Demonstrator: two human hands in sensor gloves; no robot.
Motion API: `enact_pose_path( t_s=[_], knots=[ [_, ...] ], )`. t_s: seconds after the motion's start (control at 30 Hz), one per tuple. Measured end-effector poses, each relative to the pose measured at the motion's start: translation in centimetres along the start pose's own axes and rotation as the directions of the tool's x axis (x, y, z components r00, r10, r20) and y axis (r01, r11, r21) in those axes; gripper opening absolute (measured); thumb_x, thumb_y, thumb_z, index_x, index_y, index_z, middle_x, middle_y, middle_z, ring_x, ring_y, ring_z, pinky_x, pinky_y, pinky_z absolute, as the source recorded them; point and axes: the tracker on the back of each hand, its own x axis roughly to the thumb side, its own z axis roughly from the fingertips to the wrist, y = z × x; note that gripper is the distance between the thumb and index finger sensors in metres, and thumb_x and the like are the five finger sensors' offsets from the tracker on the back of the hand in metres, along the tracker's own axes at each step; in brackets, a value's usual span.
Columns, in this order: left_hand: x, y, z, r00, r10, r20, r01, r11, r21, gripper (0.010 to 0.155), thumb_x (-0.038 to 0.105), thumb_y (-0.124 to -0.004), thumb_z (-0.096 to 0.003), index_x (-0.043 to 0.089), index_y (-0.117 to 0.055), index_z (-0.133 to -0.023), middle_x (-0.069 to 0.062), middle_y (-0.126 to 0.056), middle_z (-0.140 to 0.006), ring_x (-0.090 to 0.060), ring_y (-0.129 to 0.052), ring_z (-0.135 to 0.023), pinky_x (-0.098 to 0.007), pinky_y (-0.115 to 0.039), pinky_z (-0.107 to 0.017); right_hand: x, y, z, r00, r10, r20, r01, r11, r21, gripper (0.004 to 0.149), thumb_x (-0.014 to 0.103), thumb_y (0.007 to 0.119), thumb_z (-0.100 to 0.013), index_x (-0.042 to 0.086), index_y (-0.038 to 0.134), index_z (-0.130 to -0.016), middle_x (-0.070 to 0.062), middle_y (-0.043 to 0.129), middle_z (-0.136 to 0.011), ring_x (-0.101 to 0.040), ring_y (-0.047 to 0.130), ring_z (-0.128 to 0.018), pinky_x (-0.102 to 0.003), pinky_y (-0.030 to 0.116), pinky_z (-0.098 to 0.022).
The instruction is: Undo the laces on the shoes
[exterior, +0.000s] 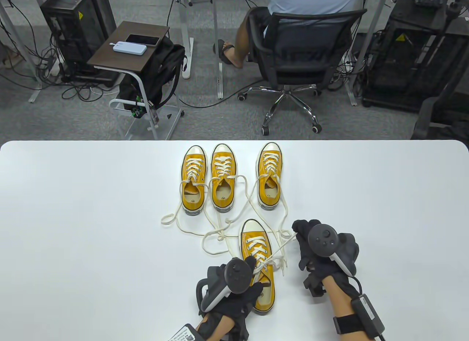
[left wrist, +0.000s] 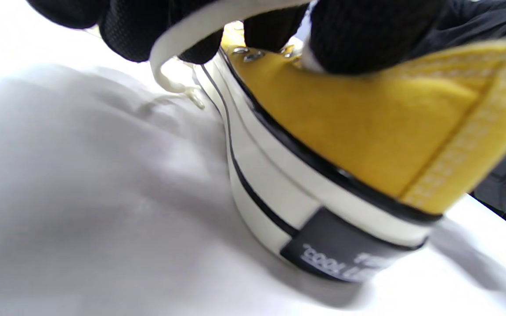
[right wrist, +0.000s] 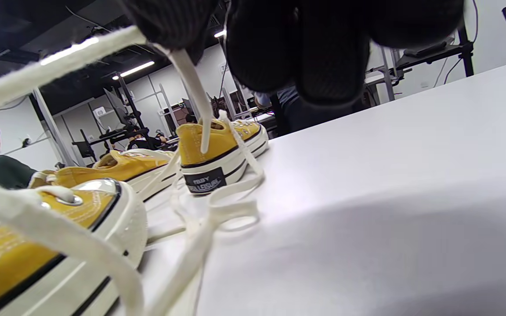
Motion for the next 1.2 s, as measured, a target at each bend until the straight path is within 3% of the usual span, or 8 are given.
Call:
enact_pose_path(
  t_s=[0.33, 0.63, 0.73, 1.0, 1.07, 1.2],
  knots=[
    [0.1, 0.4, 0.1, 0.999, -0.051, 0.002, 0.051, 0.998, -0.031, 0.084, 0.066, -0.08, -0.0438, 0.031, -0.05, -0.114, -0.02, -0.054, -0.116, -0.05, -0.063, -0.098, -0.064, -0.062, -0.064, -0.2, -0.2, -0.1, 0.999, -0.024, -0.024, 0.024, 1.0, -0.011, 0.037, 0.031, 0.066, -0.045, 0.036, 0.069, -0.082, -0.016, 0.079, -0.084, -0.043, 0.084, -0.071, -0.056, 0.069, -0.049],
    [0.2, 0.7, 0.0, 0.998, -0.063, -0.002, 0.062, 0.996, -0.068, 0.085, 0.066, -0.081, -0.0438, 0.031, -0.049, -0.115, -0.02, -0.055, -0.117, -0.049, -0.064, -0.098, -0.064, -0.062, -0.064, -3.4, -3.4, 0.2, 0.98, -0.104, -0.171, 0.066, 0.975, -0.213, 0.037, 0.031, 0.065, -0.046, 0.034, 0.067, -0.083, -0.014, 0.08, -0.08, -0.041, 0.087, -0.068, -0.054, 0.073, -0.047],
    [0.3, 0.7, 0.0, 0.998, -0.066, -0.002, 0.066, 0.996, -0.064, 0.085, 0.065, -0.081, -0.044, 0.03, -0.049, -0.115, -0.019, -0.056, -0.116, -0.049, -0.064, -0.097, -0.063, -0.063, -0.064, -5.8, -5.2, 0.5, 0.953, -0.172, -0.251, 0.095, 0.952, -0.292, 0.037, 0.031, 0.064, -0.047, 0.033, 0.066, -0.084, -0.014, 0.08, -0.08, -0.04, 0.087, -0.067, -0.053, 0.073, -0.046],
    [0.0, 0.6, 0.0, 0.999, -0.038, -0.005, 0.038, 0.997, -0.072, 0.083, 0.063, -0.081, -0.0454, 0.031, -0.048, -0.114, -0.019, -0.058, -0.115, -0.049, -0.066, -0.096, -0.062, -0.063, -0.064, -13.1, -9.1, 2.7, 0.785, -0.436, -0.439, 0.139, 0.815, -0.562, 0.038, 0.03, 0.062, -0.047, 0.029, 0.063, -0.085, -0.014, 0.078, -0.079, -0.039, 0.087, -0.066, -0.053, 0.073, -0.046],
    [0.1, 0.6, 0.0, 0.999, -0.042, -0.006, 0.041, 0.997, -0.071, 0.082, 0.062, -0.081, -0.0455, 0.031, -0.049, -0.114, -0.019, -0.058, -0.115, -0.049, -0.066, -0.096, -0.062, -0.063, -0.064, -13.9, -9.6, 3.3, 0.748, -0.468, -0.471, 0.11, 0.786, -0.608, 0.038, 0.03, 0.062, -0.048, 0.027, 0.061, -0.086, -0.015, 0.077, -0.08, -0.039, 0.087, -0.066, -0.052, 0.074, -0.045],
    [0.1, 0.6, -0.1, 0.999, -0.047, -0.001, 0.047, 0.997, -0.065, 0.082, 0.061, -0.081, -0.0459, 0.028, -0.05, -0.114, -0.019, -0.059, -0.114, -0.048, -0.067, -0.096, -0.062, -0.064, -0.063, -14.1, -10.1, 3.8, 0.738, -0.477, -0.477, 0.059, 0.75, -0.659, 0.04, 0.031, 0.059, -0.048, 0.024, 0.057, -0.087, -0.015, 0.075, -0.081, -0.039, 0.086, -0.066, -0.051, 0.075, -0.045]
  ],
)
